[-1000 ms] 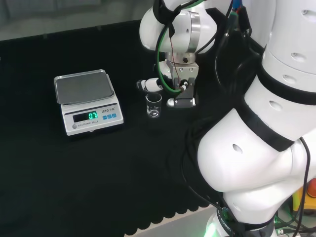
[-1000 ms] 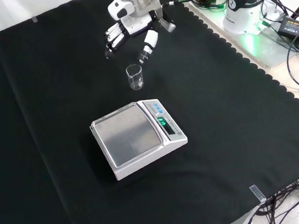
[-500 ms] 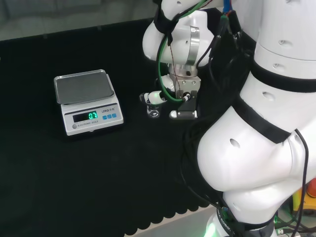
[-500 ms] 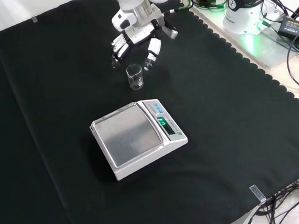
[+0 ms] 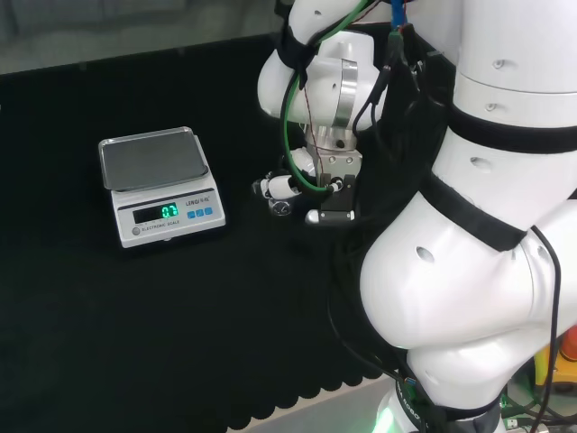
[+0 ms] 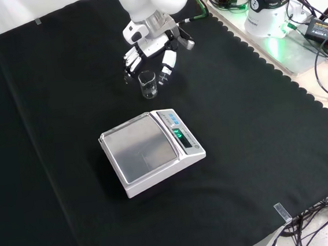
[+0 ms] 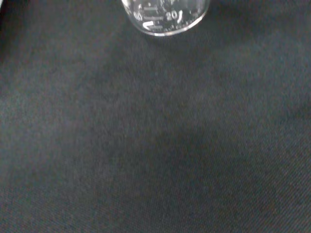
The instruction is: Pick up the beaker.
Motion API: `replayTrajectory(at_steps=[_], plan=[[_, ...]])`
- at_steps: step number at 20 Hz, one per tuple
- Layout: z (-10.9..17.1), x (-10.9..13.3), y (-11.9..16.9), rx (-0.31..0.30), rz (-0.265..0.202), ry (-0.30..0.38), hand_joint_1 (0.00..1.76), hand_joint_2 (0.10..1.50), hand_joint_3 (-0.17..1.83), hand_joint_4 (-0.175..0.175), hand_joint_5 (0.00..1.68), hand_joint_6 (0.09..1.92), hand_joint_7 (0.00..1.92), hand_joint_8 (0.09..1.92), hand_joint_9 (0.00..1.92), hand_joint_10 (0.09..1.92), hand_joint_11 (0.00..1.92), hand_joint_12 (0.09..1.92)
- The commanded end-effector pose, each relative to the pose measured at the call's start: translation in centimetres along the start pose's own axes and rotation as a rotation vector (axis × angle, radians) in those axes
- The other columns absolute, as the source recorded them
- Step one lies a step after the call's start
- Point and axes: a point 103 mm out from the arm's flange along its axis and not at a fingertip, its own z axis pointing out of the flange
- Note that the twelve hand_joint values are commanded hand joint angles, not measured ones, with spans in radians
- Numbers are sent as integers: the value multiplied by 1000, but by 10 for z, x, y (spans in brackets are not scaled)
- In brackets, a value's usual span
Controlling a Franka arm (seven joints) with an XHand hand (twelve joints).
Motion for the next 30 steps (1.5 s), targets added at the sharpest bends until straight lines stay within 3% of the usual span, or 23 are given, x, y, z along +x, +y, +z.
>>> replayTrajectory(at_steps=[1, 5, 13, 18, 23, 28, 30], plan=[[8, -6, 4, 18, 10, 15, 287, 909, 205, -33, 364, 87, 138, 840, 277, 900, 142, 1537], [7, -8, 5, 13, 12, -1, 303, 905, 204, -33, 348, 87, 136, 845, 318, 900, 188, 1528], [7, -5, 8, -27, -4, -38, 439, 879, 213, -42, 379, 87, 321, 866, 638, 800, 407, 1435], [9, 4, 9, -136, -1, -115, 626, 859, 269, -73, 616, 130, 713, 841, 962, 675, 650, 1309], [8, 5, 8, -201, 5, -144, 792, 798, 425, -83, 870, 579, 1018, 773, 1228, 533, 840, 1216], [7, 2, 9, -221, 22, -157, 885, 753, 550, -77, 1053, 596, 1202, 701, 1354, 467, 932, 1179], [7, 1, 9, -226, 29, -155, 990, 878, 352, 87, 1071, 770, 1247, 672, 1384, 447, 952, 1177]])
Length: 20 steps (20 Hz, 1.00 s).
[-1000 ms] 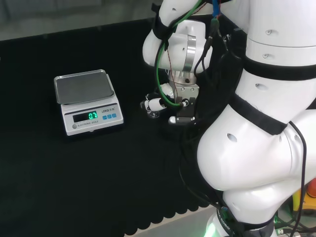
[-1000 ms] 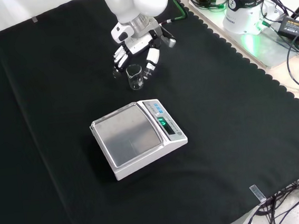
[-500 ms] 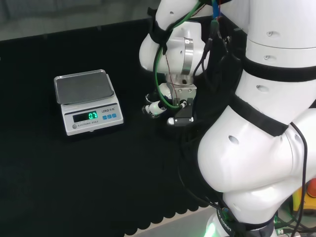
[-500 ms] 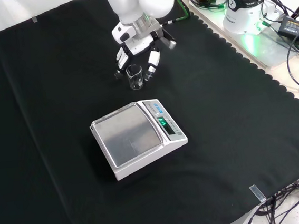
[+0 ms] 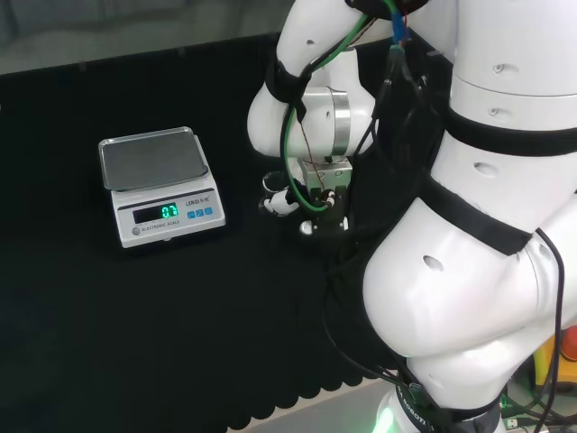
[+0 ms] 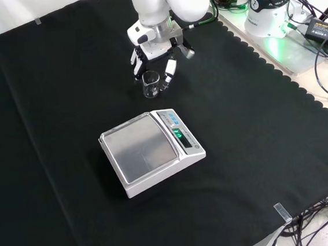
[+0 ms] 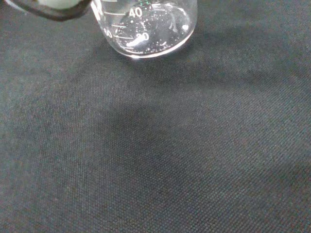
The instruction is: Pick up the beaker.
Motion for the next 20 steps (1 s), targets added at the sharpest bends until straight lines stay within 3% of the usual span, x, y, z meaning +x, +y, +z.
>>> replayTrajectory(at_steps=[1, 4, 9, 14, 20], plan=[[-1, -3, -1, -28, 14, -9, 1016, 923, 276, 131, 1072, 820, 1261, 664, 1394, 441, 958, 1176], [-8, -7, -1, -53, 29, 30, 1042, 990, 149, 171, 1076, 856, 1286, 646, 1414, 428, 969, 1170], [-33, -17, 0, -120, 60, 152, 1057, 999, 103, 175, 1111, 803, 1336, 613, 1449, 413, 997, 1152], [-58, -27, 0, -165, 72, 219, 1080, 966, 118, 175, 1180, 692, 1443, 498, 1537, 332, 1066, 1092], [-105, -34, -1, -174, 27, 250, 1090, 886, 265, 173, 1203, 675, 1506, 406, 1616, 221, 1095, 1065]])
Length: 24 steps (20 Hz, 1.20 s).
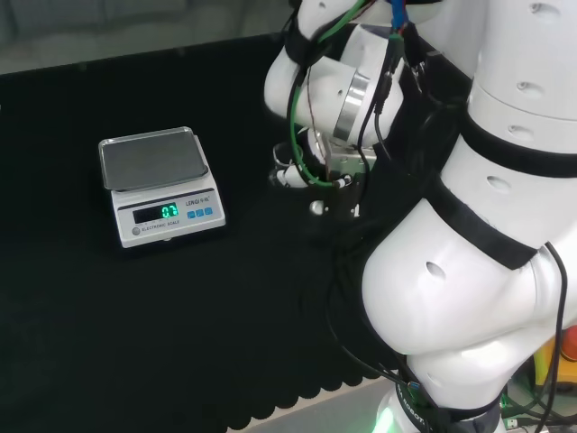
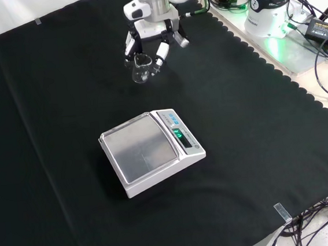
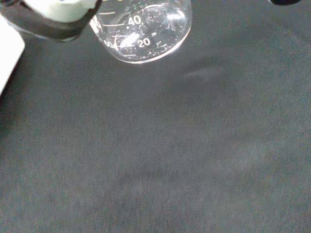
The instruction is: Pick up the beaker.
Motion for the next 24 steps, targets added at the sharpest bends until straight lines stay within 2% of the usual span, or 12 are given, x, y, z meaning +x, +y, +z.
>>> replayTrajectory(at_steps=[1, 7, 10, 11, 13, 19, 24], plan=[[-72, 0, 4, -24, -48, 75, 1092, 867, 302, 171, 1204, 679, 1512, 398, 1624, 209, 1097, 1064], [-117, 8, 1, -24, -83, 49, 1098, 791, 445, 175, 1215, 693, 1542, 371, 1668, 173, 1106, 1060], [-134, 13, -2, -36, -91, 60, 1102, 772, 477, 175, 1222, 691, 1556, 365, 1681, 166, 1109, 1057], [-138, 14, -1, 3, -104, 70, 1103, 764, 490, 175, 1225, 689, 1561, 361, 1684, 163, 1110, 1056], [-146, 16, -1, -2, -98, 64, 1105, 750, 513, 175, 1231, 687, 1569, 353, 1690, 157, 1113, 1054], [-168, 26, -10, -75, -92, 73, 1109, 733, 543, 174, 1238, 686, 1583, 342, 1701, 149, 1122, 1052], [-172, 27, -19, -85, -69, 70, 1113, 724, 557, 167, 1242, 683, 1588, 336, 1705, 145, 1131, 1045]])
